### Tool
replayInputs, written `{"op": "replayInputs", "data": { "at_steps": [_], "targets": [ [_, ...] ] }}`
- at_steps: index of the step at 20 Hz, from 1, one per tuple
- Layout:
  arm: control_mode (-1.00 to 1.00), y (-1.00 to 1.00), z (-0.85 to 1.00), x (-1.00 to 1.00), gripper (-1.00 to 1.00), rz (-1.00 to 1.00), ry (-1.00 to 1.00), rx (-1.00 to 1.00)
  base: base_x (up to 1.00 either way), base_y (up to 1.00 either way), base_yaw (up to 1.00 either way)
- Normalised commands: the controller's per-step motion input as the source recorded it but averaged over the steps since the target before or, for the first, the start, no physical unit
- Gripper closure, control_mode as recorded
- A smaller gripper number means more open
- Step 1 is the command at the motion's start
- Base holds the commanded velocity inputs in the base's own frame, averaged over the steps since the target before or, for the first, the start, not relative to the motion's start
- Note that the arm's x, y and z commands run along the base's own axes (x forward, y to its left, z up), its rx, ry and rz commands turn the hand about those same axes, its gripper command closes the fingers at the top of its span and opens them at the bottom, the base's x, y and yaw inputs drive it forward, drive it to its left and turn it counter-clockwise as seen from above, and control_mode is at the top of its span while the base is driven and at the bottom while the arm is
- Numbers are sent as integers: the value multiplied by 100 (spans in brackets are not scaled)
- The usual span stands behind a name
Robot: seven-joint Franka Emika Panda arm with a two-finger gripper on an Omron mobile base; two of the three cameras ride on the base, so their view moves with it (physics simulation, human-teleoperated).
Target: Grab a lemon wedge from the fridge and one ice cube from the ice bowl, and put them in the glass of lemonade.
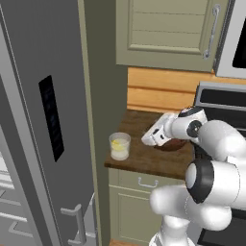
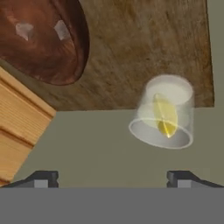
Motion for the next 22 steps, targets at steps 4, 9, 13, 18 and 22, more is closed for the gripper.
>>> {"op": "replayInputs", "data": {
  "at_steps": [4, 9, 13, 18, 22],
  "targets": [
    [-100, -64, 79, -25, -100, -26, 22, -1, 0, 0, 0],
    [-100, -44, 19, -43, -100, -33, 20, 0, 0, 0, 0],
    [-100, -30, 2, -19, -100, -35, 17, 0, 0, 0, 0],
    [-100, -36, 4, -11, -100, -40, 4, 11, 0, 0, 0],
    [-100, -29, 18, -1, -100, -37, -2, 35, 0, 0, 0]
  ]
}}
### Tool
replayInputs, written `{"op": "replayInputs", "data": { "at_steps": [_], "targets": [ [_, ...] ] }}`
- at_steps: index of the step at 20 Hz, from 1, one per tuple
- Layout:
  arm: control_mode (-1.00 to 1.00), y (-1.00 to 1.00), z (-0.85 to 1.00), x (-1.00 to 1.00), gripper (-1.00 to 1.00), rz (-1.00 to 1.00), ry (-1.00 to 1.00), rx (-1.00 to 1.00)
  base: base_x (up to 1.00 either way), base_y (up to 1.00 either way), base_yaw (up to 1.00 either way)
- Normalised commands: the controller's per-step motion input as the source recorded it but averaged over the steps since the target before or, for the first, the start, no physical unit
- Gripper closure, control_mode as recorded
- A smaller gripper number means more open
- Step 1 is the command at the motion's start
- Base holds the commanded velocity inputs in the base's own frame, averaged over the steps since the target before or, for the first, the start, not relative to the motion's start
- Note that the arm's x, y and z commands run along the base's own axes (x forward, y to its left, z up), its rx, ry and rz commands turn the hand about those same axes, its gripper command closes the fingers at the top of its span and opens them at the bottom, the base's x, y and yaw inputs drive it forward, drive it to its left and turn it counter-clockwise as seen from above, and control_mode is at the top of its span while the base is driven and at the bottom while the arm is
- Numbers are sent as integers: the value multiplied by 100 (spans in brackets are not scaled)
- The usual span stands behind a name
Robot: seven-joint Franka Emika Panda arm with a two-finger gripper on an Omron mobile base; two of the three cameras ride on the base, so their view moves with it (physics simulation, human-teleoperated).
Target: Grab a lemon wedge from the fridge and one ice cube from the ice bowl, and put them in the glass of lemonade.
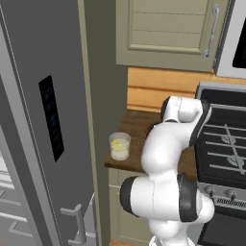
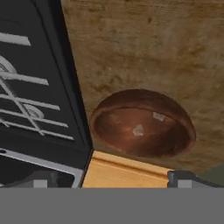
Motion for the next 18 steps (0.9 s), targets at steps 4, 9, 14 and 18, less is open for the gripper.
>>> {"op": "replayInputs", "data": {
  "at_steps": [4, 9, 14, 18],
  "targets": [
    [-100, -39, 4, -6, -100, -35, -21, 51, 0, 0, 0],
    [-100, -7, 0, 0, -100, -38, -62, 65, 0, 0, 0],
    [-100, 0, 0, -14, -100, -37, -71, 78, 0, 0, 0],
    [-100, 5, 14, -37, -100, -36, -63, 85, 0, 0, 0]
  ]
}}
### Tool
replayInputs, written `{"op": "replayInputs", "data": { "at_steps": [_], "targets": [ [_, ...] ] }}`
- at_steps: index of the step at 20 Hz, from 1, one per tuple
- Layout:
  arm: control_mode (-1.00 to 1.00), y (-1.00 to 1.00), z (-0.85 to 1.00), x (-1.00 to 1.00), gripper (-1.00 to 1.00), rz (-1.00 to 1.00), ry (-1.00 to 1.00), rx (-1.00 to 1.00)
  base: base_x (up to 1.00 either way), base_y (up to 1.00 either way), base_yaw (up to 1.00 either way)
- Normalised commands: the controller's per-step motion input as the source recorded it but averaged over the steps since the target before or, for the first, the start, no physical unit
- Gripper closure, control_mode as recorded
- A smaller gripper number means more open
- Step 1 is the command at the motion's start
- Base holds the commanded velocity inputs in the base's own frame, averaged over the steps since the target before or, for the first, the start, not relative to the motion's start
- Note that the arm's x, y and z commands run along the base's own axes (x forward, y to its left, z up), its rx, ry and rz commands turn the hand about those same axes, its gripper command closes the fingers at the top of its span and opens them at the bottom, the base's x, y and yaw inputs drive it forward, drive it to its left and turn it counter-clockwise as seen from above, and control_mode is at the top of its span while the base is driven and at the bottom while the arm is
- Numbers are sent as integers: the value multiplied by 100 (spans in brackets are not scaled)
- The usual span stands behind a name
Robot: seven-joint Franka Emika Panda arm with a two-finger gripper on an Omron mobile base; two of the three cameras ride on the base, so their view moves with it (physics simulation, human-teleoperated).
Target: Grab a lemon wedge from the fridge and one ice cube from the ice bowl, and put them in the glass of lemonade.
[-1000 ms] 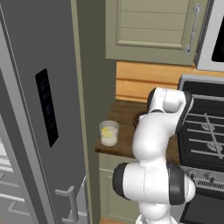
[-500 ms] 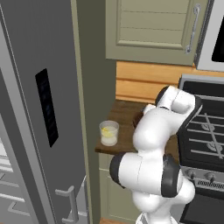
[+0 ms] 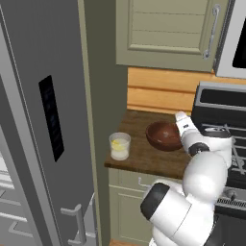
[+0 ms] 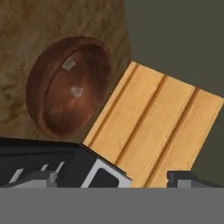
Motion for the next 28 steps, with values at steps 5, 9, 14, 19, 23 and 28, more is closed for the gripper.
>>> {"op": "replayInputs", "data": {
  "at_steps": [5, 9, 14, 19, 23, 28],
  "targets": [
    [-100, 27, 18, -20, -100, -47, -64, 86, 0, 0, 0],
    [-100, 25, 22, -20, -100, -47, -61, 86, 0, 0, 0],
    [-100, 15, 63, -31, -100, -47, -49, 78, 0, 0, 0],
    [-100, 37, 71, -49, -100, -43, -46, 79, 0, 0, 0],
    [-100, 64, 20, -64, -100, -39, -39, 74, 0, 0, 0],
    [-100, 19, -65, 21, -100, -14, -27, 95, 0, 0, 0]
  ]
}}
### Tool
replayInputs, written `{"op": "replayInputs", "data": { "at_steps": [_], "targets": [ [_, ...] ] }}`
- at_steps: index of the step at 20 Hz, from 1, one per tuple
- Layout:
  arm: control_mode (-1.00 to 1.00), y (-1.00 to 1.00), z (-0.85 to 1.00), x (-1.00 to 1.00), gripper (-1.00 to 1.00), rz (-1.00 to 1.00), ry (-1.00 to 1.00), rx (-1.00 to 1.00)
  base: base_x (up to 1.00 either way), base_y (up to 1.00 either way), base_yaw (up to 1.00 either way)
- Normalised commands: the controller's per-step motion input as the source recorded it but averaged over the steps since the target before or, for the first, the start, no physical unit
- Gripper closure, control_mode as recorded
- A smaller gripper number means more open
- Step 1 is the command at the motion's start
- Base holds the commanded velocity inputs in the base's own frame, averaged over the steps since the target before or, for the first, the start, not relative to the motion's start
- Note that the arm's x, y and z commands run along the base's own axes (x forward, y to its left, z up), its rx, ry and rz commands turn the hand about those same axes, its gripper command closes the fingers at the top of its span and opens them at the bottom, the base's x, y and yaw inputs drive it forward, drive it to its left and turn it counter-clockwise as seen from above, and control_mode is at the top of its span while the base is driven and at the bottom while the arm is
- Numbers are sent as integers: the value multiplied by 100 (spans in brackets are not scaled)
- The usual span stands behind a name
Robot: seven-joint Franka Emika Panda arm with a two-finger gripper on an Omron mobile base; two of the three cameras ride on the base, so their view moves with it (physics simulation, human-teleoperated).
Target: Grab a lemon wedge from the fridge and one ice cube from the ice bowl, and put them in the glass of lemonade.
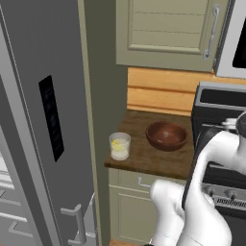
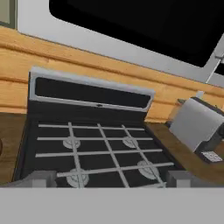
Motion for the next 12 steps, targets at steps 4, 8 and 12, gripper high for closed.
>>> {"op": "replayInputs", "data": {
  "at_steps": [4, 8, 12],
  "targets": [
    [-100, 0, -78, 60, -100, 3, -25, 98, 0, 0, 0],
    [-100, 40, -42, 51, -100, 4, 20, 33, 0, 0, 0],
    [-100, 94, -61, 53, -100, 17, 33, 0, 0, 0, 0]
  ]
}}
